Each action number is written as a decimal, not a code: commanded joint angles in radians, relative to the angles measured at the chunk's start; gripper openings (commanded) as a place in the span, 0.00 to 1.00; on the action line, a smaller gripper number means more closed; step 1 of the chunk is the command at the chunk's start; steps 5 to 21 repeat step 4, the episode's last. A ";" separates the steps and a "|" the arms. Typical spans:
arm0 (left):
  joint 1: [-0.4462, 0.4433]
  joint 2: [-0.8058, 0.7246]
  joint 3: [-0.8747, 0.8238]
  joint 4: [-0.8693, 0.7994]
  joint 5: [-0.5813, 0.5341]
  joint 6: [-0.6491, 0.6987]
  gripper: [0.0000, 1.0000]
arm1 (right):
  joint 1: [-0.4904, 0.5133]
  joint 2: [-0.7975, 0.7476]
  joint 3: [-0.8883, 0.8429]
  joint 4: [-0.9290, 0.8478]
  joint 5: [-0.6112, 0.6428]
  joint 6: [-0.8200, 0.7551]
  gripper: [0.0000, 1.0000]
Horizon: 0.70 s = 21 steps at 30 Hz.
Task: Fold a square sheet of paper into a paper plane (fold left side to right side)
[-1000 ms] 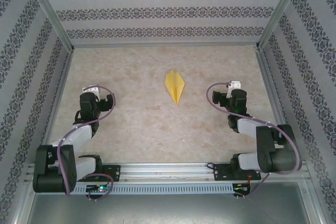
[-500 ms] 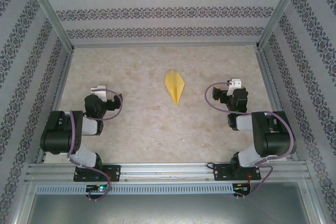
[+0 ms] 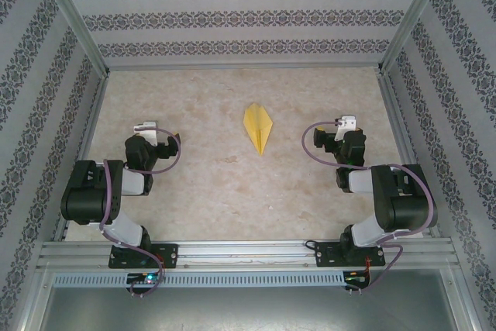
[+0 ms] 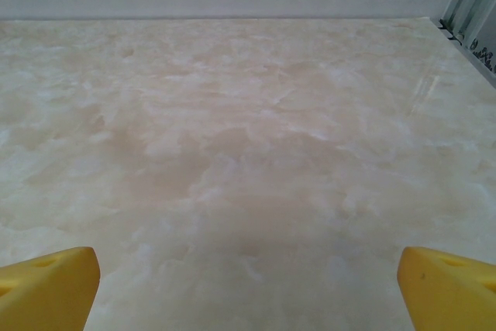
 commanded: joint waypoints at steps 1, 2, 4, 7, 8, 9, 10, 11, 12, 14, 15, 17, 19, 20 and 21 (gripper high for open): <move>-0.006 -0.004 0.008 0.031 0.012 0.027 0.99 | 0.011 -0.004 0.019 0.020 0.007 -0.003 0.98; -0.006 -0.005 0.016 0.016 0.015 0.030 0.99 | 0.011 -0.004 0.020 0.020 0.006 -0.001 0.98; -0.006 -0.004 0.017 0.017 0.019 0.033 0.99 | 0.010 -0.002 0.020 0.020 0.006 0.000 0.98; -0.006 -0.004 0.017 0.017 0.019 0.033 0.99 | 0.010 -0.002 0.020 0.020 0.006 0.000 0.98; -0.006 -0.004 0.017 0.017 0.019 0.033 0.99 | 0.010 -0.002 0.020 0.020 0.006 0.000 0.98; -0.006 -0.004 0.017 0.017 0.019 0.033 0.99 | 0.010 -0.002 0.020 0.020 0.006 0.000 0.98; -0.006 -0.004 0.017 0.017 0.019 0.033 0.99 | 0.010 -0.002 0.020 0.020 0.006 0.000 0.98; -0.006 -0.004 0.017 0.017 0.019 0.033 0.99 | 0.010 -0.002 0.020 0.020 0.006 0.000 0.98; -0.006 -0.004 0.017 0.017 0.019 0.033 0.99 | 0.010 -0.002 0.020 0.020 0.006 0.000 0.98; -0.006 -0.004 0.017 0.017 0.019 0.033 0.99 | 0.010 -0.002 0.020 0.020 0.006 0.000 0.98; -0.006 -0.004 0.017 0.017 0.019 0.033 0.99 | 0.010 -0.002 0.020 0.020 0.006 0.000 0.98; -0.006 -0.004 0.017 0.017 0.019 0.033 0.99 | 0.010 -0.002 0.020 0.020 0.006 0.000 0.98; -0.006 -0.004 0.017 0.017 0.019 0.033 0.99 | 0.010 -0.002 0.020 0.020 0.006 0.000 0.98; -0.006 -0.004 0.017 0.017 0.019 0.033 0.99 | 0.010 -0.002 0.020 0.020 0.006 0.000 0.98; -0.006 -0.004 0.017 0.017 0.019 0.033 0.99 | 0.010 -0.002 0.020 0.020 0.006 0.000 0.98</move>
